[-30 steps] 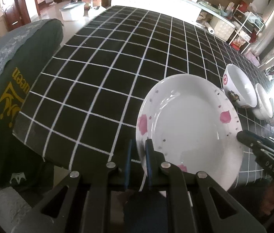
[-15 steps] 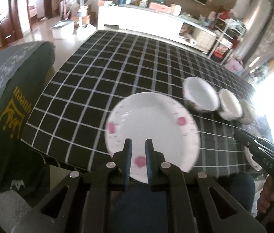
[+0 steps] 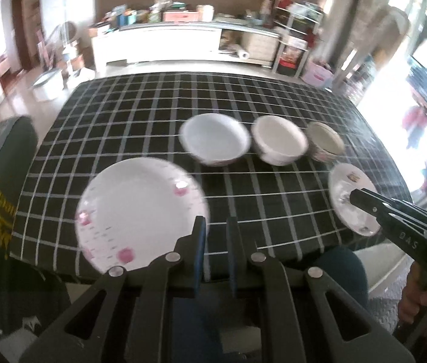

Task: Organize plates and bowls

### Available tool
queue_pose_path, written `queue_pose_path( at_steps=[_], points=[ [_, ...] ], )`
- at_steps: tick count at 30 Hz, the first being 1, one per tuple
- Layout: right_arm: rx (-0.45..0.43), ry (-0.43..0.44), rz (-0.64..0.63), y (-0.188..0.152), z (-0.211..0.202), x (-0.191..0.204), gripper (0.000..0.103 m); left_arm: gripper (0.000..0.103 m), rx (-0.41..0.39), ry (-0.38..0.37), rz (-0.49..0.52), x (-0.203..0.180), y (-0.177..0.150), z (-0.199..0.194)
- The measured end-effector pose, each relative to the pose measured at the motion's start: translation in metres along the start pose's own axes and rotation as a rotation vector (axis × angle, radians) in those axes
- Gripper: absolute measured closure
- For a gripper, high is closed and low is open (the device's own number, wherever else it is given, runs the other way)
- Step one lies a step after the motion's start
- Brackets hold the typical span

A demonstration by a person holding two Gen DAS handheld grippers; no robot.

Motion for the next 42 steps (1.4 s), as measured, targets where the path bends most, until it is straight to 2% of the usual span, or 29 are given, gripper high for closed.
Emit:
queue_pose_path(
  at_steps=[7,11,13,16,19,21,24,38,42],
  points=[
    [-0.020,-0.064,0.090,0.004,-0.013,-0.064,0.080,0.093,0.016,-0.052,0.104,-0.062,0.021,0.018],
    [-0.023,-0.090,0.131,0.006,-0.016,-0.097,0.080,0.093,0.051,-0.093,0.121,-0.090,0.027,0.035],
    [-0.018,-0.097,0.155,0.005,-0.016,-0.114,0.080,0.088,0.067,-0.113,0.126,-0.103,0.031,0.044],
    [-0.009,-0.115,0.176,0.004,-0.015,-0.135,0.078,0.088,0.082,-0.122,0.146,-0.119,0.035,0.056],
    [0.000,-0.137,0.200,0.003,-0.012,-0.157,0.074,0.085,0.107,-0.126,0.173,-0.134,0.037,0.070],
    [0.010,-0.147,0.213,0.003,-0.009,-0.169,0.066,0.083,0.123,-0.128,0.185,-0.142,0.038,0.077],
    [0.021,-0.166,0.230,0.004,-0.002,-0.185,0.060,0.083,0.141,-0.134,0.210,-0.153,0.041,0.090],
    [0.065,-0.253,0.261,0.013,0.030,-0.249,0.058,0.083,0.245,-0.187,0.298,-0.199,0.058,0.173],
    [0.090,-0.249,0.262,0.011,0.039,-0.258,0.058,0.083,0.259,-0.209,0.302,-0.208,0.056,0.188]
  ],
)
Point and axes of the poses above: each gripper's, at about its wrist camera, not at the fingertips, and z roughly the way its jaws point, x to its left, y to its top, the point moved 6 cm from there along z, roughly the way its jaws point, and after that the axes turned 8 degrees about z, right-handed, at the moved point
